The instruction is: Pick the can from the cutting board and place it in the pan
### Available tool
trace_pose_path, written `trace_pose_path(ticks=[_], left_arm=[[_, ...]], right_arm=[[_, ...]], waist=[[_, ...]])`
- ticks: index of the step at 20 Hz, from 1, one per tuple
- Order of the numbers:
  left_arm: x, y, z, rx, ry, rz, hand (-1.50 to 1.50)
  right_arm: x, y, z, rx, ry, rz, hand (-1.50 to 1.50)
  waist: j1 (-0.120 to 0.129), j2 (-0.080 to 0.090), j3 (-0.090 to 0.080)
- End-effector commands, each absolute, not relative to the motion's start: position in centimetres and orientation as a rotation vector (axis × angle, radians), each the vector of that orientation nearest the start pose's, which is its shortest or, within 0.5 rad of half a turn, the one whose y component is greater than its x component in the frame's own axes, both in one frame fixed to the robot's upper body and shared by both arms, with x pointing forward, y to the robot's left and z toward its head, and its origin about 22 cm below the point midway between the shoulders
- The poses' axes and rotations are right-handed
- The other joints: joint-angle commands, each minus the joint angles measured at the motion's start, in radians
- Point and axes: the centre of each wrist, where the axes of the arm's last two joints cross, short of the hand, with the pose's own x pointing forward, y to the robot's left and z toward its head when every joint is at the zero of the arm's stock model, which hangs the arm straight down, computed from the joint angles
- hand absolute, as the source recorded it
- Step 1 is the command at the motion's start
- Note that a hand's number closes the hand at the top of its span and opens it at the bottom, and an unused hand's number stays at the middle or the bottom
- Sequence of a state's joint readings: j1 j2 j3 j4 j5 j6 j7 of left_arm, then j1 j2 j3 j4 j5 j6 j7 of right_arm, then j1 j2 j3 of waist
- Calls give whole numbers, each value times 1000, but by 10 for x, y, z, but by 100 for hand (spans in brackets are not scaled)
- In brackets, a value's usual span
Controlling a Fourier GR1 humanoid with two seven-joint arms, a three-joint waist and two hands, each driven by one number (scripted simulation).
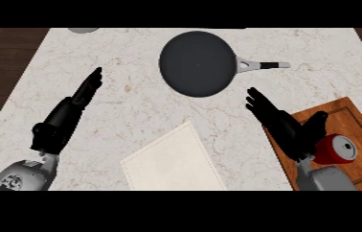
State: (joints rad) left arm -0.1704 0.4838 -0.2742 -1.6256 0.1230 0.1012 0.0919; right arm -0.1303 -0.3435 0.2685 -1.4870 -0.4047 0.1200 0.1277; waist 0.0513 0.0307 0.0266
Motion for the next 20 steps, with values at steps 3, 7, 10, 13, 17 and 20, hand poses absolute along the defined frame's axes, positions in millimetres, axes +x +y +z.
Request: trace_pose_path(ticks=[3,7,10,13,17,20], left_arm=[[276,284,68,219,-1626,-270,0],[280,266,54,198,-1624,-64,0],[280,277,55,238,-1600,-29,0],[278,279,54,230,-1606,-2,0],[282,278,56,204,-1617,-39,0],[288,281,51,221,-1621,-37,0]], right_arm=[[279,-302,32,504,-1440,491,150],[278,-363,58,502,-1475,728,150],[272,-406,92,177,-1808,632,-150],[253,-453,106,13,-1904,662,-150],[229,-509,126,-62,-1930,778,-150],[230,-522,171,-94,-1832,953,-150]], waist=[[-33,-24,-25],[-52,-19,-23],[-101,-30,-20],[-97,-31,-20],[-70,-26,-22],[-65,-26,-25]])
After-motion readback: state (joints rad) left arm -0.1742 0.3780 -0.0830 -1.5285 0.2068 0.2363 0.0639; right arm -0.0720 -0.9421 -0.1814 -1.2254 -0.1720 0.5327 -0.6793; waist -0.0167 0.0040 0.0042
